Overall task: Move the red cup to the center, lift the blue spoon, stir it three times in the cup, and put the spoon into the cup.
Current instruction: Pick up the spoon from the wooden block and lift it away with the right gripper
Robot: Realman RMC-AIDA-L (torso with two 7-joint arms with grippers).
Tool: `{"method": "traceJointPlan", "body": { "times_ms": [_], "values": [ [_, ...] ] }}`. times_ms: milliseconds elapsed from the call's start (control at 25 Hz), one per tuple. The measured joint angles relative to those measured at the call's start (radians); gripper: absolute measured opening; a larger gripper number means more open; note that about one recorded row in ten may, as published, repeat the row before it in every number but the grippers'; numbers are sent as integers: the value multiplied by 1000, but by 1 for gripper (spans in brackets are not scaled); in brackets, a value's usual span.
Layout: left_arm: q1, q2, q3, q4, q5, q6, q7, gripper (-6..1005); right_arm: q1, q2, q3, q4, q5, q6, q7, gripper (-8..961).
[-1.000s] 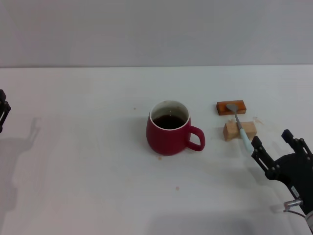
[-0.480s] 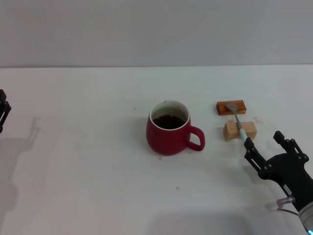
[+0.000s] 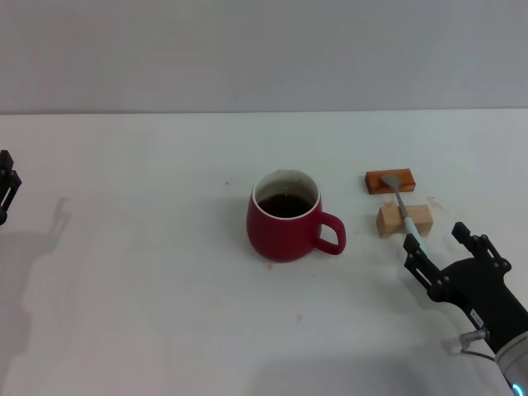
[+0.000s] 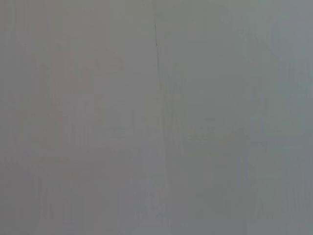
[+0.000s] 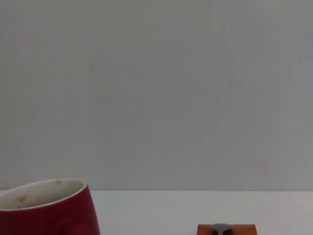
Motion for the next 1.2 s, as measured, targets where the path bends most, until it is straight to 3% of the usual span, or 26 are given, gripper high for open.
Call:
{"method": "traceJointPlan", "body": {
  "times_ms": [1200],
  "values": [
    [8,0,12,-4,-4,6,0,860,48,-1,5,0,0,90,24,783]
  ]
}}
